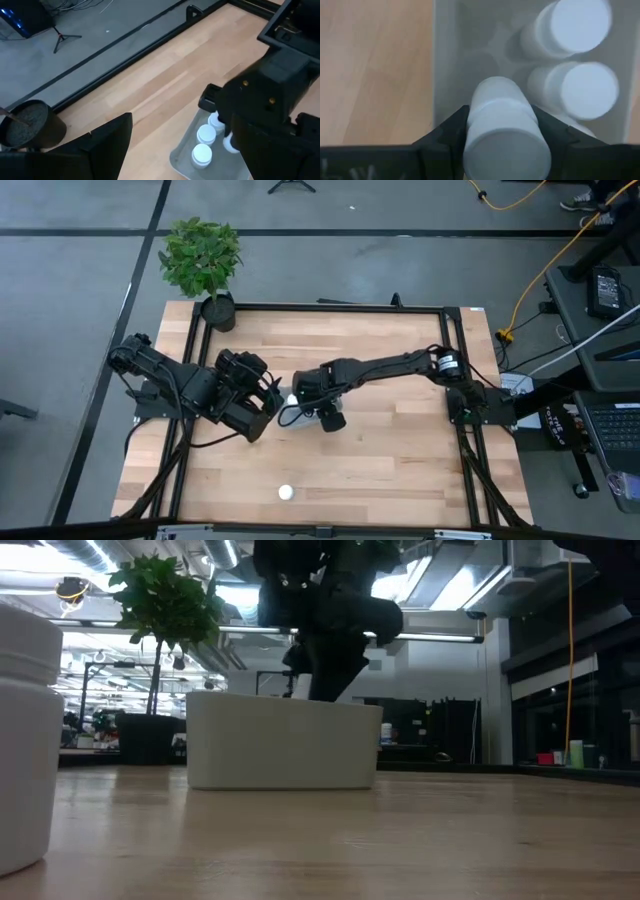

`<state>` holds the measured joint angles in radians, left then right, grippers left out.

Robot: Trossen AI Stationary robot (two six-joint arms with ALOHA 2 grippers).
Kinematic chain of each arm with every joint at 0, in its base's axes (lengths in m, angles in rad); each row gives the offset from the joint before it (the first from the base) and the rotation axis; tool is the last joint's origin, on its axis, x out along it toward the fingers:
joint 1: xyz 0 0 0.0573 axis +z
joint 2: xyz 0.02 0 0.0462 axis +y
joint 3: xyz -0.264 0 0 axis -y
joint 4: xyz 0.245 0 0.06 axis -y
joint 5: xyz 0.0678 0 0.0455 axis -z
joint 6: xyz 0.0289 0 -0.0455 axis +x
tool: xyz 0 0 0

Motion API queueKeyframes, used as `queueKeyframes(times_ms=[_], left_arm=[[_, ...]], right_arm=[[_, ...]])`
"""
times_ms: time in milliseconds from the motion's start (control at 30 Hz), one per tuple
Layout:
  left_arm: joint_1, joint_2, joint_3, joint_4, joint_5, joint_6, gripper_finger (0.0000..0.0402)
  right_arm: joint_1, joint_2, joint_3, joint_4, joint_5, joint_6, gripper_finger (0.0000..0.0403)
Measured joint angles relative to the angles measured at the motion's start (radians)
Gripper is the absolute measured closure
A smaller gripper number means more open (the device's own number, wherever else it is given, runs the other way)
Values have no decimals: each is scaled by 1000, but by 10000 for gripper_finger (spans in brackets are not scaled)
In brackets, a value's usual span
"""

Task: Pick and place pill bottles into a basket
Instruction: Put the white pill bottle into the white bin

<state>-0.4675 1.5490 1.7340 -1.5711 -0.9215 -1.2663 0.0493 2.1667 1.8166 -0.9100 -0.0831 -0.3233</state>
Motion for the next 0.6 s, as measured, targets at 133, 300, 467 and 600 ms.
queueKeyframes(times_ms=[133, 300, 467, 600], left_arm=[[0, 0, 0, 0, 0, 5, 70], [0, 0, 0, 0, -1, 5, 70], [-2, 0, 0, 6, 0, 5, 70], [-6, 0, 0, 11, -1, 5, 70]], right_arm=[[4, 14, 1, 1, 0, 0, 239], [3, 31, 1, 4, -1, 3, 239], [3, 63, 0, -14, 0, 3, 239], [3, 66, 0, -15, 0, 4, 239]])
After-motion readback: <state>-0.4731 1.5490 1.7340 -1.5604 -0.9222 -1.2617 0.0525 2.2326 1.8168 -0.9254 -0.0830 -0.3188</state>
